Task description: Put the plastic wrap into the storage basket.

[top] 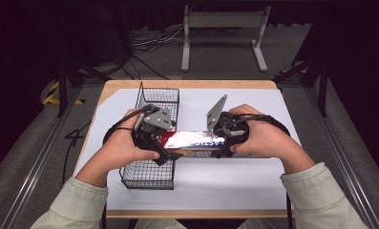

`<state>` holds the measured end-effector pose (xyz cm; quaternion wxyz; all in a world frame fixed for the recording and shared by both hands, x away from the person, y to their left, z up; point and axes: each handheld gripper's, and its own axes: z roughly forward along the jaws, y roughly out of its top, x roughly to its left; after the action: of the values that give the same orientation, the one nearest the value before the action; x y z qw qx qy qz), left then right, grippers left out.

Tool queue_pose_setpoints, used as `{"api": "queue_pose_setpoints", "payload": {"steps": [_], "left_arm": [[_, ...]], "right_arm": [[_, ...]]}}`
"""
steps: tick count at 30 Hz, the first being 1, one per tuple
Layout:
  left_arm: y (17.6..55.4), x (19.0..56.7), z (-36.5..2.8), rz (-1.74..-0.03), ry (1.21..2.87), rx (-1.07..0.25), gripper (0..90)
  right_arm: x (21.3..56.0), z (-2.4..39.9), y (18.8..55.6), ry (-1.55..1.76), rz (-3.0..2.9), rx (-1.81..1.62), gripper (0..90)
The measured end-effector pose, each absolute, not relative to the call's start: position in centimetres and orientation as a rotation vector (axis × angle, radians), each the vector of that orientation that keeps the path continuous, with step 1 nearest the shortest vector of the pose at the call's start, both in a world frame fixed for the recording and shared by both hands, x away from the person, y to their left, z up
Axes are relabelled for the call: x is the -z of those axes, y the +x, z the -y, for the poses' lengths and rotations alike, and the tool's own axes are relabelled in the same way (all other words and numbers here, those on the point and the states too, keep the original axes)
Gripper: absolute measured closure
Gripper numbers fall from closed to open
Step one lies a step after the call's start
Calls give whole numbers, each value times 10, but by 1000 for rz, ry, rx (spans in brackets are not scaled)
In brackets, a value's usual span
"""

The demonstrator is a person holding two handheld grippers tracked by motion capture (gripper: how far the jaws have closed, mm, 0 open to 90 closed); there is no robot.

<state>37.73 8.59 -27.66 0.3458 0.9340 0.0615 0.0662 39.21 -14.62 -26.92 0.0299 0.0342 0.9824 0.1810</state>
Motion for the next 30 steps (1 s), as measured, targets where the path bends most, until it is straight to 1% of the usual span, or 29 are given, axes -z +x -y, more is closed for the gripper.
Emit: {"api": "queue_pose_setpoints", "payload": {"steps": [4,13,15,16,19,20,22,23,24,28,29,30], "left_arm": [[378,283,-77,-123,2475,-164,65],[381,292,-65,-103,2520,-137,78],[382,293,-64,-97,2530,-116,107],[383,294,-63,-99,2539,-107,107],[384,297,-59,-86,2568,-106,136],[384,299,-58,-75,2589,-93,172],[385,302,-55,-96,2619,-65,191],[387,302,-53,-96,2625,-43,237],[387,302,-53,-104,2623,-30,253],[389,303,-51,-92,2636,-15,335],[388,304,-49,-61,2637,-3,375],[387,303,-48,-41,2656,-16,375]], "right_arm": [[270,146,393,68,-3036,-590,406],[271,144,393,49,-3051,-590,406],[273,141,392,20,-3057,-572,406],[273,141,392,20,-3057,-572,406],[275,138,392,1,-3059,-562,406],[275,138,392,-3,-3058,-554,406],[276,136,392,-23,-3060,-551,406],[277,135,392,-38,-3066,-547,406],[277,134,391,-39,-3065,-544,406],[278,132,391,-68,-3059,-541,406],[279,132,391,-82,-3059,-531,406],[279,132,391,-82,-3059,-531,406]]}}
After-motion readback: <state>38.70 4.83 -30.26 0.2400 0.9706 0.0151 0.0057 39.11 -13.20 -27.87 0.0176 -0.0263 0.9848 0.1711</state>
